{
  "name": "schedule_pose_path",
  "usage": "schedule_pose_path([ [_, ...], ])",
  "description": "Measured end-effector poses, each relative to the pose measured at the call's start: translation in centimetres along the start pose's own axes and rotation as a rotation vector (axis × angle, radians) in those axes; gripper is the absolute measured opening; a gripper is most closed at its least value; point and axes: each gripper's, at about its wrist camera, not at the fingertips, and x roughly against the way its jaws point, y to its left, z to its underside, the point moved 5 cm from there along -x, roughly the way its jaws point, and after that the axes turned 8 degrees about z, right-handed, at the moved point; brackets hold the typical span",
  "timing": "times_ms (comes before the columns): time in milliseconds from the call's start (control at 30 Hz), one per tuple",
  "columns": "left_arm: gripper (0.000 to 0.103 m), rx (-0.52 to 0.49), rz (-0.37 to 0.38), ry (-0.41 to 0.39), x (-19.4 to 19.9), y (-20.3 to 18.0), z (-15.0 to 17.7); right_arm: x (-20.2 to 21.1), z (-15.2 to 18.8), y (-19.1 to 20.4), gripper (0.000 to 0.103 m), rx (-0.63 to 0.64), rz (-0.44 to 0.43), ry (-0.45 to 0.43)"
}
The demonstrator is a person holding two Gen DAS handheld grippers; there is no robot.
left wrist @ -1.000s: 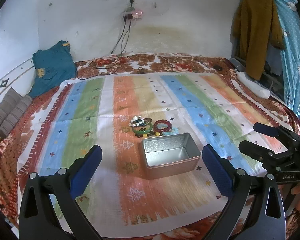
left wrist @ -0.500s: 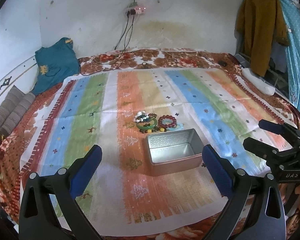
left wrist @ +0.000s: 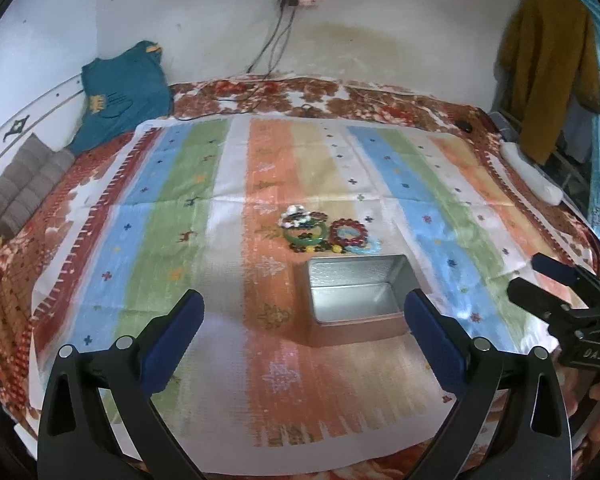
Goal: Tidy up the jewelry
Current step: 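Move both tools toward the bracelet pile beside the silver tin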
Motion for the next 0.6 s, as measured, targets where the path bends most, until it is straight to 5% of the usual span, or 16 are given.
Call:
schedule_pose_path([
  [600,0.098,0.029,-0.062,0.039,-4.5,0.9,-4.9,-4.3,-3.8,0.0,0.099,0.046,0.046,0.054],
])
